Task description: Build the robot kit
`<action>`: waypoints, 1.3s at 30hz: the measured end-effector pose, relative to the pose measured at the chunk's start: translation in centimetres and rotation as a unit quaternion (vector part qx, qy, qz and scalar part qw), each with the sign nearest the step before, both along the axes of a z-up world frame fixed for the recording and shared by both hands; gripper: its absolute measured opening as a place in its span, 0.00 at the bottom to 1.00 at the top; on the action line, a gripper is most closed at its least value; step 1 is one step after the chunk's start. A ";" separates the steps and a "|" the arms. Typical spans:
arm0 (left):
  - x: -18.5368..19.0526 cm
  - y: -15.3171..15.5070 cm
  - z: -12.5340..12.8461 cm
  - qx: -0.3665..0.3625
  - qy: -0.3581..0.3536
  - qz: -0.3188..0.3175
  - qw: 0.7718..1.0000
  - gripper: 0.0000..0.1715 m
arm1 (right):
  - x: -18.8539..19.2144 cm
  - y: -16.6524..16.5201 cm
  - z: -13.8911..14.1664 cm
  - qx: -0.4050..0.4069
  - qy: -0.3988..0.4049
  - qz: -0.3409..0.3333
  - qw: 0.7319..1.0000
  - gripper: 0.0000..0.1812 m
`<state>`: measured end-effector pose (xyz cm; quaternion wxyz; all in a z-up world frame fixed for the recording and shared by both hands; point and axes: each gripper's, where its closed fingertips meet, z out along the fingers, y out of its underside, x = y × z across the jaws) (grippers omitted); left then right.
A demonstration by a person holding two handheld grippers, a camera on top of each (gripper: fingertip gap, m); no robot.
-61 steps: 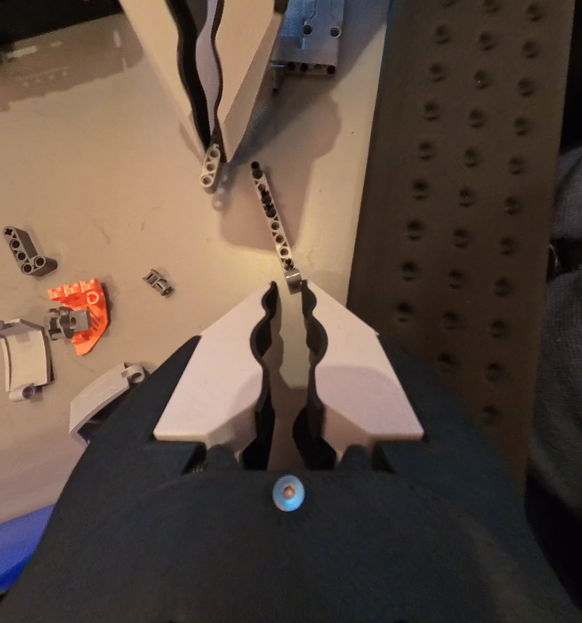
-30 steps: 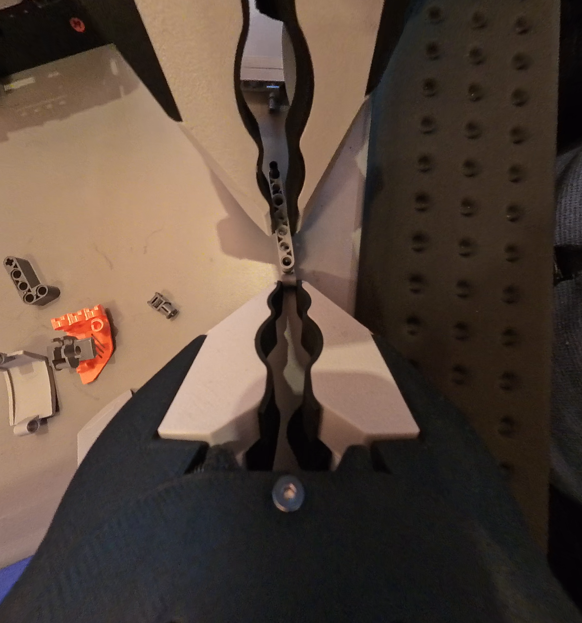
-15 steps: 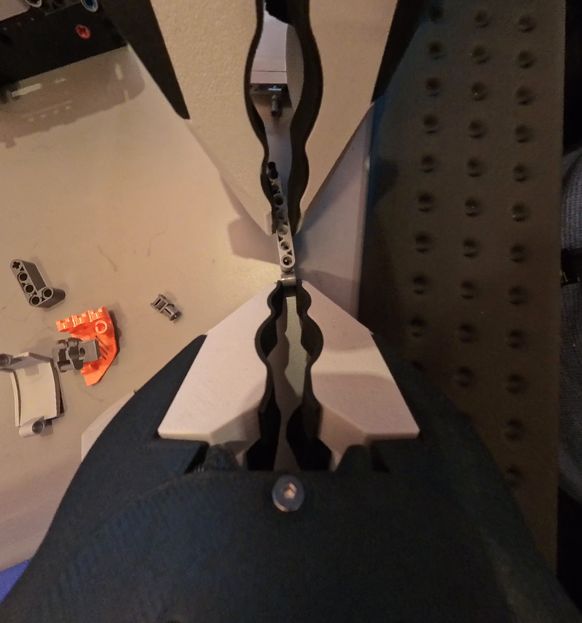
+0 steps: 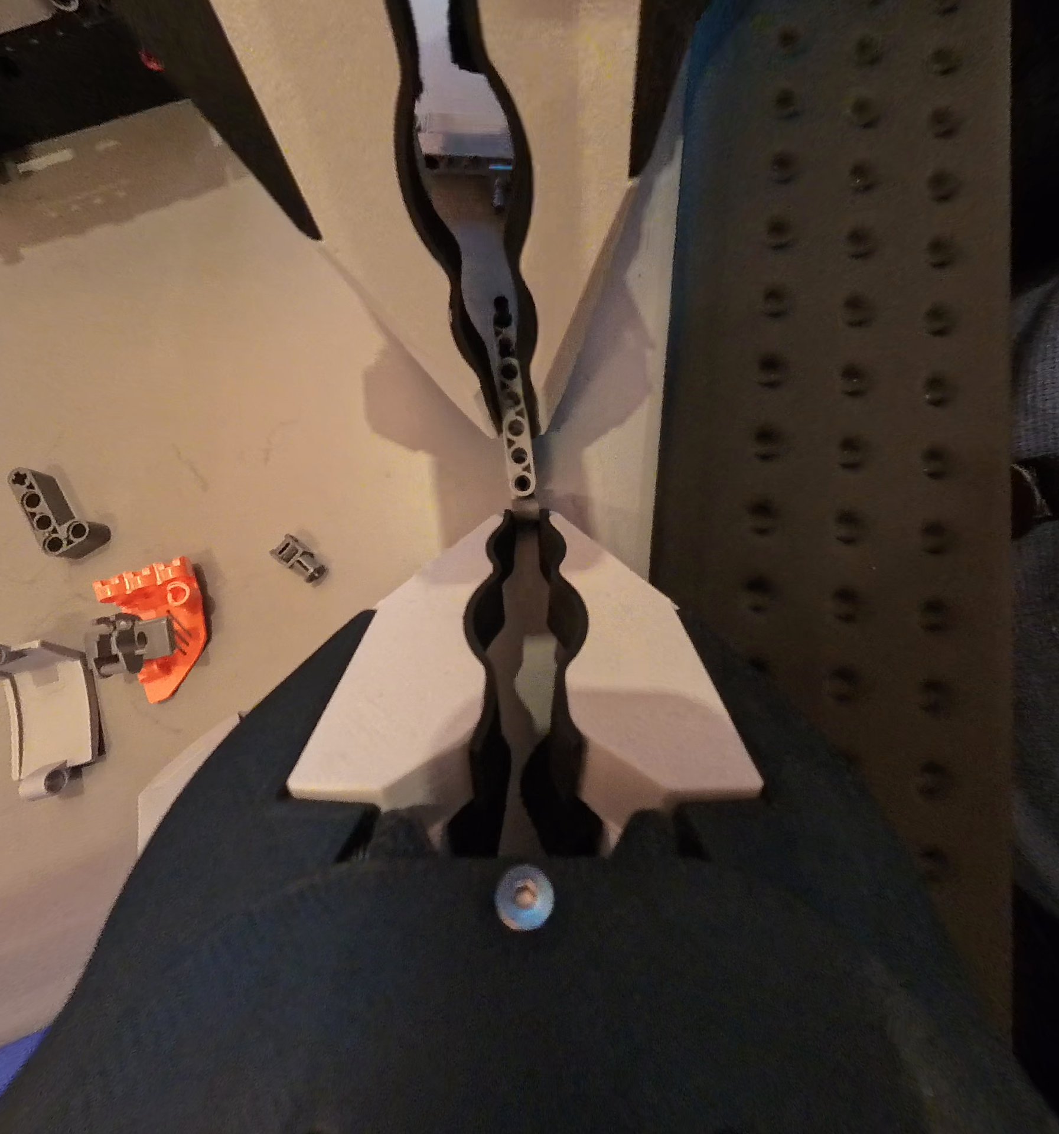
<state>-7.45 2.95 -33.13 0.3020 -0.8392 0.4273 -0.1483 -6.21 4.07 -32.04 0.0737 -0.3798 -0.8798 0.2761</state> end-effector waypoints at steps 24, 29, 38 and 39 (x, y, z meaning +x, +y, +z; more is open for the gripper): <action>1.2 0.8 1.0 0.021 -0.016 0.007 1.000 0.03 | 1.3 1.0 -0.3 0.044 0.031 -0.019 0.998 0.01; 1.4 1.1 0.8 0.024 -0.005 0.008 1.000 0.03 | 1.3 0.9 -0.3 0.038 0.034 -0.021 0.998 0.01; 1.4 1.1 0.8 0.025 -0.009 0.006 1.000 0.03 | 2.6 2.6 1.2 -0.005 0.060 -0.066 0.996 0.05; 1.4 1.1 0.8 0.024 -0.011 0.006 1.000 0.03 | 2.6 2.3 1.2 -0.010 0.062 -0.065 0.996 0.04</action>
